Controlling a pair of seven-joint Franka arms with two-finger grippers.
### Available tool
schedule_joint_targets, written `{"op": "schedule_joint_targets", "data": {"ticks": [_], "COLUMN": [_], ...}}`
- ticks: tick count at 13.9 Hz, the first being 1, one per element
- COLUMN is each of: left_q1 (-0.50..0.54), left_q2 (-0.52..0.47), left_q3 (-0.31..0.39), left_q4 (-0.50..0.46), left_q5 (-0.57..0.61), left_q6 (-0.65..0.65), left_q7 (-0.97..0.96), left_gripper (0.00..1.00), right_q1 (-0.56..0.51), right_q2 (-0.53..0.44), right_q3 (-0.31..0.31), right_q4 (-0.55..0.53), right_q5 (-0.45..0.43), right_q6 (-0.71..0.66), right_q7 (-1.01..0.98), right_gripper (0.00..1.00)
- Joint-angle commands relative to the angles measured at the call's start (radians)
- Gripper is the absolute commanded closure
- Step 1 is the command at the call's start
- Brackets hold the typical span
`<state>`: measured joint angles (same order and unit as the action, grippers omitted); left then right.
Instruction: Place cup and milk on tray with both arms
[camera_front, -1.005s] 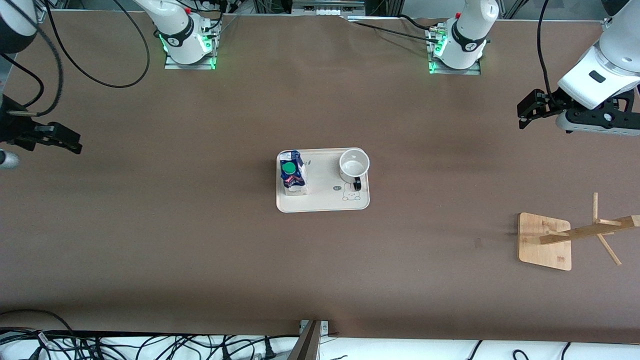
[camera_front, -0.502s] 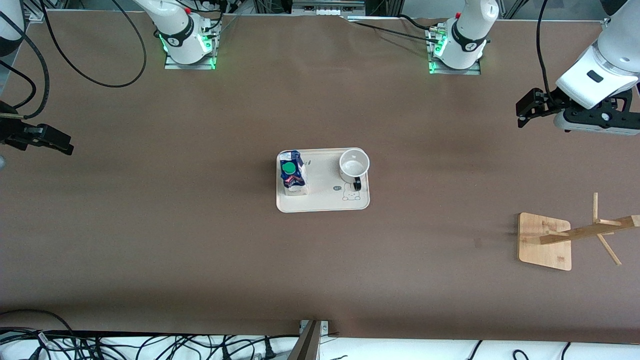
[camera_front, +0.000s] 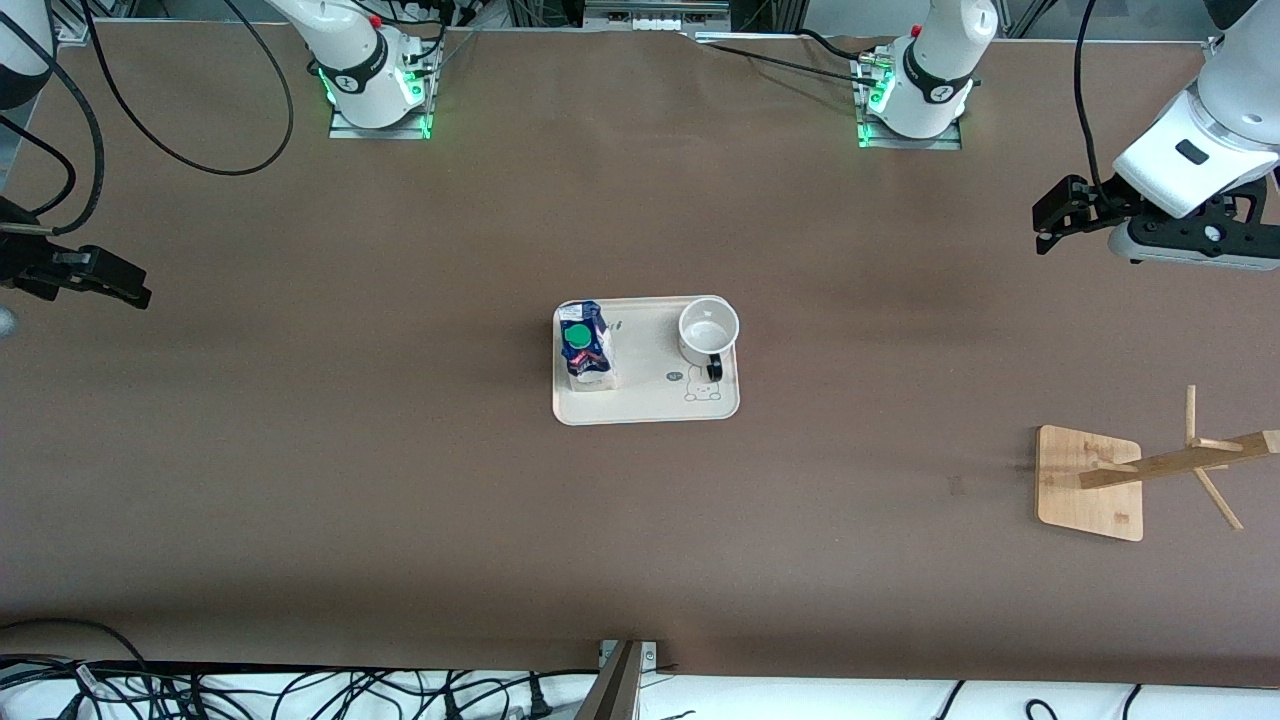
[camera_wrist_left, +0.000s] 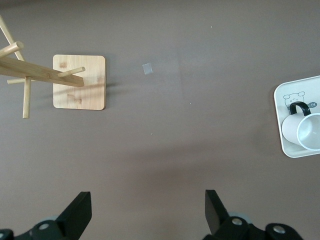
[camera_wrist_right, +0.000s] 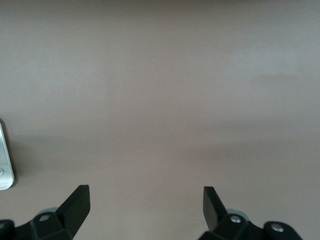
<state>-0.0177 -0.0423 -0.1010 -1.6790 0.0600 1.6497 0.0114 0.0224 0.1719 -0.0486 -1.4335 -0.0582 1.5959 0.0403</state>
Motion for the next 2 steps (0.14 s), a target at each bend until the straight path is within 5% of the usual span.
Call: {"op": "schedule_joint_targets", "data": {"ticks": [1, 2], "left_q1": [-0.011, -0.011], "left_q2": [0.028, 0.028], "left_q3": [0.000, 0.000], "left_q4": [0.048, 0.048], "left_q5": [0.020, 0.020], "left_q6": [-0.033, -0.033], "left_q7": [0.002, 0.002], "left_gripper": [0.00, 0.00], "right_q1": [0.005, 0.004], "right_q2": [0.000, 0.000], "right_q3": [0.006, 0.004], "right_q4": [0.008, 0.008], "right_q5": [0.014, 0.015], "right_q6": [-0.016, -0.016], "right_q7": [-0.014, -0.014], "right_gripper": [0.00, 0.00]}}
